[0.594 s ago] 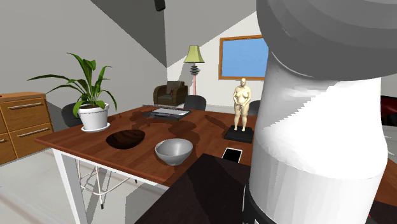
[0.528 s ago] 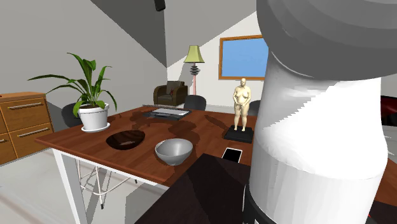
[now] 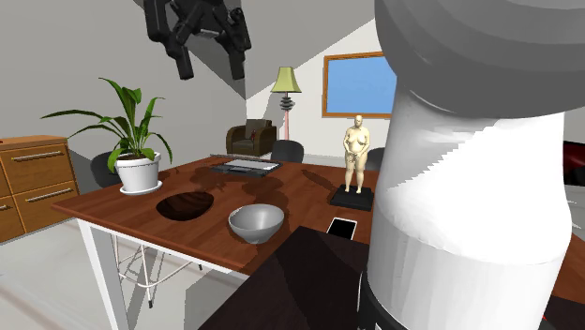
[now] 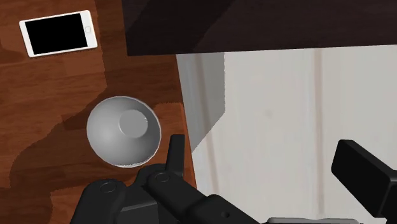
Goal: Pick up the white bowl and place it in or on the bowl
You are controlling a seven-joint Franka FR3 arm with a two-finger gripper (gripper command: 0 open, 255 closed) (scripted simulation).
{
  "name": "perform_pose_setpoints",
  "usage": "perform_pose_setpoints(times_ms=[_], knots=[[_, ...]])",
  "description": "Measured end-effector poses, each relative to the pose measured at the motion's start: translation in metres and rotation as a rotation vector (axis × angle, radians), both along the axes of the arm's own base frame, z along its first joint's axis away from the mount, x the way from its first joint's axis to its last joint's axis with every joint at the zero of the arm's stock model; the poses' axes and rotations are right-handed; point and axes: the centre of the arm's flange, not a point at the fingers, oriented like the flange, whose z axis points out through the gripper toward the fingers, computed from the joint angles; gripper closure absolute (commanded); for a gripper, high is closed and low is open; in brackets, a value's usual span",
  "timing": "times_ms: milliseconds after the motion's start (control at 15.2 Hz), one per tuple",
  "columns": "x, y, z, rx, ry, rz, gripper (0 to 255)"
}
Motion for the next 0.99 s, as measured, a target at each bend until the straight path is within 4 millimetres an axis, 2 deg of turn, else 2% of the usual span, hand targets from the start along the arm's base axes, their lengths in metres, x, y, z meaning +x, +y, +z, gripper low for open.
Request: perform_pose_setpoints(times_ms=[726, 990], knots=[[0.048, -0.046, -0.127, -0.026, 0.005, -0.012, 0], [0.067, -0.069, -0.173, -0.035, 0.006, -0.016, 0]])
